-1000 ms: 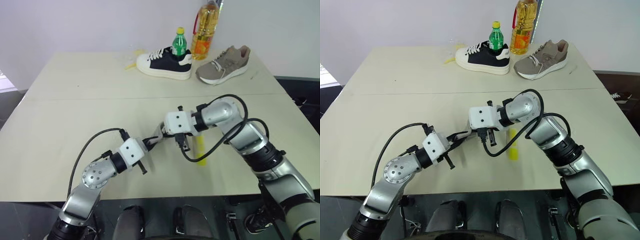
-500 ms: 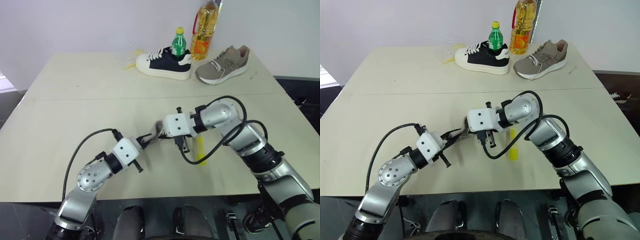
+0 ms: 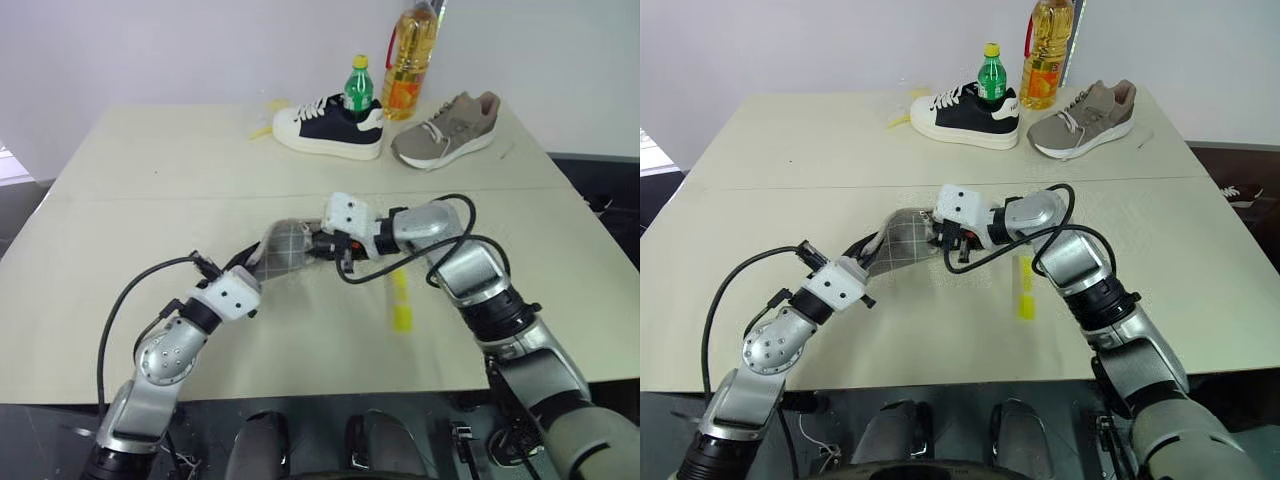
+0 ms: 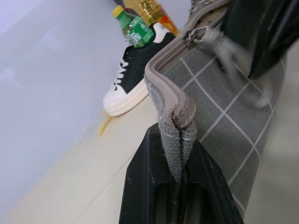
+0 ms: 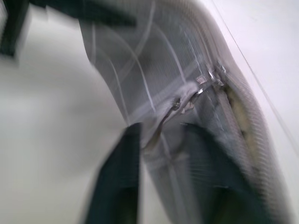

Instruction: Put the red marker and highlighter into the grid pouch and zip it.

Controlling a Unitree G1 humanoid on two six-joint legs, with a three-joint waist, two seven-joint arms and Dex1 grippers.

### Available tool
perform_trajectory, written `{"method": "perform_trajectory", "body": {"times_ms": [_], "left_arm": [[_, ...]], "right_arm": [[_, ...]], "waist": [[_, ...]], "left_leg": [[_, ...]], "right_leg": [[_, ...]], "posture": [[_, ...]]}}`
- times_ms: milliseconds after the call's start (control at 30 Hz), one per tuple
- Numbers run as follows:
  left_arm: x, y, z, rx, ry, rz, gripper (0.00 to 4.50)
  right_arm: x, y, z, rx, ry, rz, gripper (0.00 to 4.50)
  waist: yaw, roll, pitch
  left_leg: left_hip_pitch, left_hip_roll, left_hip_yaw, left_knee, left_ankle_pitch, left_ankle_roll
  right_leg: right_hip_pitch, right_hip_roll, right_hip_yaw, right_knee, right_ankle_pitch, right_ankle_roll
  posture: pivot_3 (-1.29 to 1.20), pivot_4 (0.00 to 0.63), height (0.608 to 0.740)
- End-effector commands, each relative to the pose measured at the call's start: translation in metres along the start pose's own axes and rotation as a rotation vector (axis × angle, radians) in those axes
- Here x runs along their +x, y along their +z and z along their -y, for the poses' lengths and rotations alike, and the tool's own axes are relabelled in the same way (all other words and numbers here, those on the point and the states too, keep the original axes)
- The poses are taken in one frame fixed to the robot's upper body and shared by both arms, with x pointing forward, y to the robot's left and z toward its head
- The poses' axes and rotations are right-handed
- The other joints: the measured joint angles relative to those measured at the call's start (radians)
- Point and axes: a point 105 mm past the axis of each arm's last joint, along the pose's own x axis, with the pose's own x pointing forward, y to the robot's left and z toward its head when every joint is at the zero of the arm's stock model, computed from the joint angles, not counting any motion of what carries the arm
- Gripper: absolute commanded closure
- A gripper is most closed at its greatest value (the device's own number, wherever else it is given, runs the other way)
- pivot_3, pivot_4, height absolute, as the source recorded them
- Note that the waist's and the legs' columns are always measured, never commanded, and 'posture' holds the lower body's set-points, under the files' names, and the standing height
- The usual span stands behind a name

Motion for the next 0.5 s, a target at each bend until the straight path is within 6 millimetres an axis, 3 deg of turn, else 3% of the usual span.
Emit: {"method": "perform_trajectory", "body": {"times_ms": [33,467,500], "left_arm": [[-0.0015,0.0043,0.0035,0.018,0.016,0.018,4.5],[-0.0025,0.0053,0.0064,0.07,0.034,0.031,4.5],[-0.0025,0.0055,0.0064,0.075,0.033,0.032,4.5]], "right_arm": [[-0.01,0.0065,0.0016,0.145,-0.022,0.064,1.62],[-0.0119,0.014,0.0063,0.551,-0.059,0.145,1.62],[-0.0109,0.0138,0.0072,0.574,-0.067,0.145,1.84]], "waist": [[0.001,0.0,0.0],[0.0,0.0,0.0],[0.0,0.0,0.0]], "left_leg": [[0.0,0.0,0.0,0.0,0.0,0.0],[0.0,0.0,0.0,0.0,0.0,0.0],[0.0,0.0,0.0,0.0,0.0,0.0]], "right_leg": [[0.0,0.0,0.0,0.0,0.0,0.0],[-0.001,0.0,0.0,0.0,0.0,0.0],[-0.001,0.0,0.0,0.0,0.0,0.0]], "posture": [[0.0,0.15,0.702],[0.0,0.15,0.702],[0.0,0.15,0.702]]}}
